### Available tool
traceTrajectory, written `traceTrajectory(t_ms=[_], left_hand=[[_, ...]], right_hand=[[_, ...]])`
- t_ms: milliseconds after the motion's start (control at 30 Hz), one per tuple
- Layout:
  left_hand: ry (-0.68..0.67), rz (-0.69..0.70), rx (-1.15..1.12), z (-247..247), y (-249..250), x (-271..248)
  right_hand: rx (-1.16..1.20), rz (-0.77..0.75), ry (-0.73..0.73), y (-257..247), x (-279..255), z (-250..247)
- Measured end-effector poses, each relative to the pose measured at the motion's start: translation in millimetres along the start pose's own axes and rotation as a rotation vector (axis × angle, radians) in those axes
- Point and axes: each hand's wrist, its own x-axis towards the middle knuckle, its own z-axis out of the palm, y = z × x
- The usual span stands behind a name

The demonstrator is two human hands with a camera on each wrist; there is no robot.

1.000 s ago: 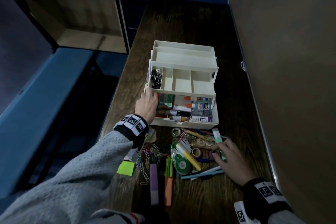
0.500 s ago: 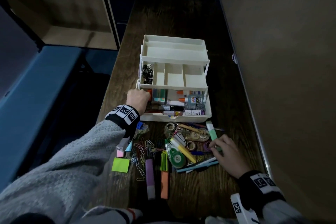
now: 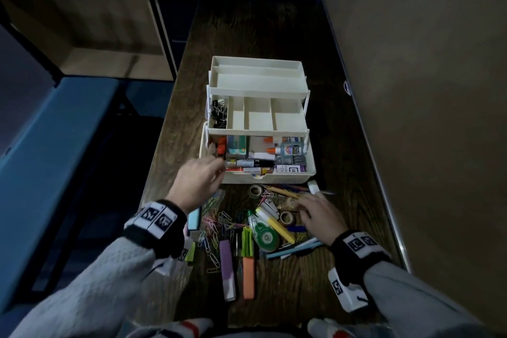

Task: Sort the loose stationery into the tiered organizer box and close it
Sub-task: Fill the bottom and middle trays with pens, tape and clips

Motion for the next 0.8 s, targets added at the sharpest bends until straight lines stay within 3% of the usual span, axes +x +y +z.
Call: traceTrajectory(t_ms=[200,333,533,700,800], left_hand=[[-0.129,-0.075,-0.081,21.2,7.1,-48.8],[-0.210,-0.032,-0.112,34.6,22.0,-51.3],[-0.291,0.055,-0.090,46.4,38.2,-36.4],[-0.299,0.091,-0.022,62.0,48.6,-16.4],[-0.332,0.111,-0.003,69.4,48.3,-4.4]], right_hand=[[-0.267,-0.034,-0.023,-11.5,15.1,11.9],[-0.299,-0.042,-0.020,-15.6,22.0,10.1],[-0.175,-0.025,-0.003,-16.8,16.8,1.5],[-0.133,0.225,0.084,1.2,-9.6,0.1],[-0.020,0.214,0.040,10.8,-25.5,7.7]])
